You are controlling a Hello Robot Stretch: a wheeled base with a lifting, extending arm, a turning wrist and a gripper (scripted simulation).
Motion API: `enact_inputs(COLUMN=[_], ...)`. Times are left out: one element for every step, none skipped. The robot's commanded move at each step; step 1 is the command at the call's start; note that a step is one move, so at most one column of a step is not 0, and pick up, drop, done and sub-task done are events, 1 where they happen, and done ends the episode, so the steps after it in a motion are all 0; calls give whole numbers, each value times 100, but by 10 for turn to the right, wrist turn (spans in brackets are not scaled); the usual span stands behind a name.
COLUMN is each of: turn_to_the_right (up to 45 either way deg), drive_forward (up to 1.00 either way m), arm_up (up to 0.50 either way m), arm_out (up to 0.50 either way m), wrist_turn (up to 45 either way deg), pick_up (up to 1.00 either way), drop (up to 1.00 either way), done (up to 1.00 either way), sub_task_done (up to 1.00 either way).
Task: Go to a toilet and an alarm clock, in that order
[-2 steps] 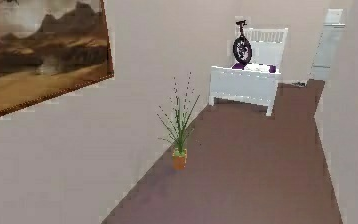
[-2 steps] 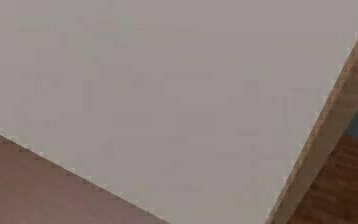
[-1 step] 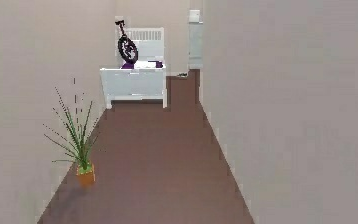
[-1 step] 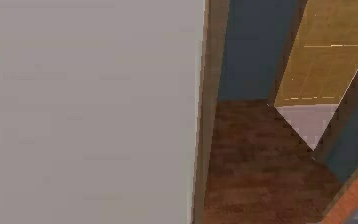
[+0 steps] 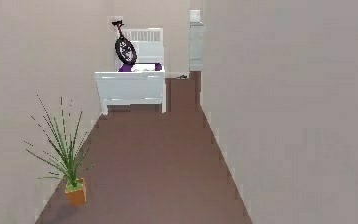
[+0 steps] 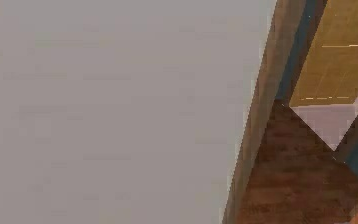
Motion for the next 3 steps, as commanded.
enact_inputs(turn_to_the_right=[0,30,0], drive_forward=[100,0,100], arm_up=[0,0,0], arm_out=[0,0,0], wrist_turn=[0,0,0], pick_up=[0,0,0], drop=[0,0,0], done=[0,0,0], sub_task_done=[0,0,0])
